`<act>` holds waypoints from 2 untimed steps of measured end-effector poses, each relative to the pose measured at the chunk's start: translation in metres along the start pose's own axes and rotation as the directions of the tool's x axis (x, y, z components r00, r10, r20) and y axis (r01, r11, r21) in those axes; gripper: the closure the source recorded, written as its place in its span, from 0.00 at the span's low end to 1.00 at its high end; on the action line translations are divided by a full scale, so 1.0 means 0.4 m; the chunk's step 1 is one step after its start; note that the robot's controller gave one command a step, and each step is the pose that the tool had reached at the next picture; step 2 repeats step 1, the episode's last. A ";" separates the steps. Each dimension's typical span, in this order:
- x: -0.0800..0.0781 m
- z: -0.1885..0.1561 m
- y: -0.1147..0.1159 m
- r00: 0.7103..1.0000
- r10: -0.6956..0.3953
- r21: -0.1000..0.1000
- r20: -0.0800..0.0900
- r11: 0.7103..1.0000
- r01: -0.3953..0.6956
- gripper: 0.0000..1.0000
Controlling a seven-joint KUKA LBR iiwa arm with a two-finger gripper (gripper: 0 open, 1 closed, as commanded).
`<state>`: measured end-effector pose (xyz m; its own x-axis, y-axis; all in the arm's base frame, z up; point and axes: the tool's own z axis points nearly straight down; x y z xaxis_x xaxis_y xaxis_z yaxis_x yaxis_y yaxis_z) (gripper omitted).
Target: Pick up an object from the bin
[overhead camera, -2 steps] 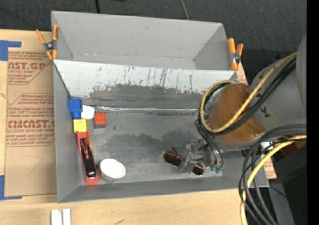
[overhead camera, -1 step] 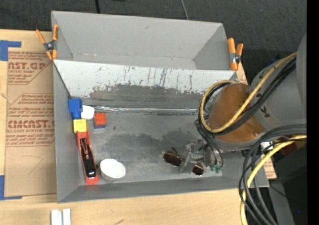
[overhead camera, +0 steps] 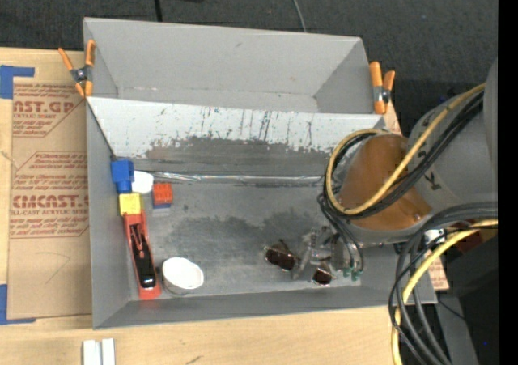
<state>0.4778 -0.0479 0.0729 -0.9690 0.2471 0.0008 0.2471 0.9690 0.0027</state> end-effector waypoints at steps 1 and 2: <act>-0.003 -0.129 0.001 1.000 0.000 -0.001 0.005 1.000 0.000 1.00; -0.003 -0.129 0.001 1.000 0.000 -0.001 0.005 1.000 0.000 1.00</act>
Offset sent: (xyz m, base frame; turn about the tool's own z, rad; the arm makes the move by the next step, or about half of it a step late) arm 0.0000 -0.0002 0.0615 0.0000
